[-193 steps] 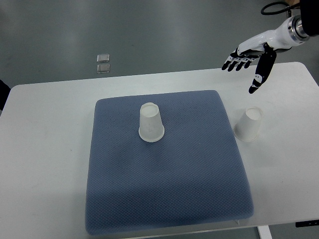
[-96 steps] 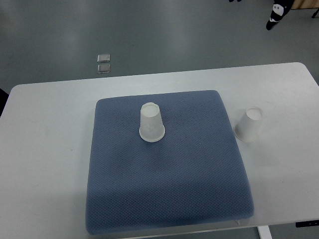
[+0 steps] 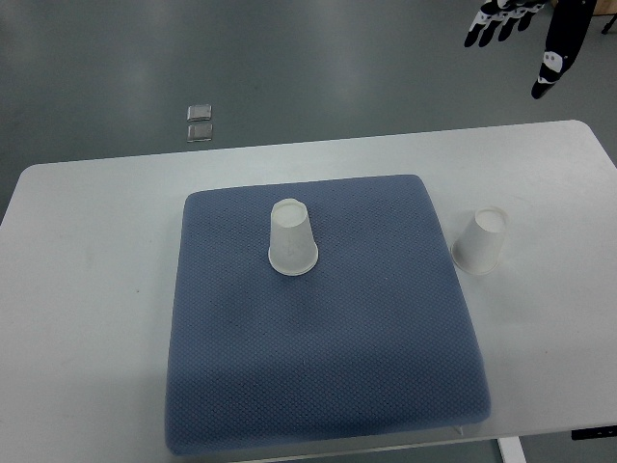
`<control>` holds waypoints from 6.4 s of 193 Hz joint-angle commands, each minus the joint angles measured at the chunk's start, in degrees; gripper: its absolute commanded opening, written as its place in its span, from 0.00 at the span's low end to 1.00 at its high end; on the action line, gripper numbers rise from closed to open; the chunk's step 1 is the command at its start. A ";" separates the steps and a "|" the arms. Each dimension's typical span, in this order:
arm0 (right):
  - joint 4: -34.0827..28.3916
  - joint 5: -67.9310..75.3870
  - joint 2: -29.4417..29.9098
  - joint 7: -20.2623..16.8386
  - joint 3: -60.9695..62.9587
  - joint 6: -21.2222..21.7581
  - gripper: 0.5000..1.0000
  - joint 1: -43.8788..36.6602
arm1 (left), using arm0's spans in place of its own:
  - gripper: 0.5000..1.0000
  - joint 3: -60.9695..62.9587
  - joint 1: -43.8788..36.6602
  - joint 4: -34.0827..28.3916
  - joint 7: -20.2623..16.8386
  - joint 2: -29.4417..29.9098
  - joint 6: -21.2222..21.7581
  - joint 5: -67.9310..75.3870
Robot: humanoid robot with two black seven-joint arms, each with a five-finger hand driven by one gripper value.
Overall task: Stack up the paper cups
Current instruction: 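Lower the right hand down toward the loose white paper cup, then close the right hand's fingers around the loose paper cup, then lift the held cup and carry it over the cup on the pad, then lower the held cup down onto the upside-down cup on the pad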
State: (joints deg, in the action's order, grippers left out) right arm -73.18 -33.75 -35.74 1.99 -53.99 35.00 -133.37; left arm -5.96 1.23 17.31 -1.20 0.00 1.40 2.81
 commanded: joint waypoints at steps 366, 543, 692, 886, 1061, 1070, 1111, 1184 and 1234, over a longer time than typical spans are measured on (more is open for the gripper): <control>7.97 -1.93 9.20 -3.31 0.02 -32.72 0.81 42.58 | 1.00 -0.10 0.00 0.00 0.06 0.00 0.09 -0.08; 8.94 -1.93 10.34 -3.31 0.02 -32.89 0.29 43.19 | 1.00 -0.10 -0.09 -0.26 0.06 0.00 0.18 -0.08; -2.49 -5.36 -0.47 -2.61 -6.92 -3.19 0.30 -4.97 | 1.00 0.08 0.00 0.18 -0.03 0.00 0.00 0.01; 3.13 18.19 27.57 -2.78 3.01 -12.59 0.32 -1.02 | 1.00 -0.10 0.00 0.00 -0.03 0.00 0.09 -0.08; 8.50 19.60 35.74 -2.78 3.63 -17.78 0.34 9.00 | 1.00 -0.10 0.00 -0.35 -0.03 0.00 0.09 -0.08; 8.50 19.60 35.74 -2.78 3.63 -17.86 0.34 9.18 | 1.00 -0.10 0.00 -0.35 0.06 0.00 0.09 -0.08; 8.50 19.86 35.74 -2.78 3.80 -17.86 0.36 9.35 | 1.00 -0.10 0.00 -0.35 0.06 0.00 0.09 -0.08; 8.50 23.47 35.74 -2.78 3.72 -20.06 0.40 11.37 | 1.00 -0.10 0.00 -0.43 -0.03 0.00 0.09 -0.08; 8.50 23.38 35.74 -2.78 3.45 -20.06 0.43 12.17 | 1.00 -0.10 0.00 -0.52 -0.03 0.00 0.09 -0.08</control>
State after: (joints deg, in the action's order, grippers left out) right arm -64.68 -10.36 0.00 -0.79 -50.51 14.94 -121.50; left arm -6.06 1.23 16.86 -1.21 0.00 1.48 2.73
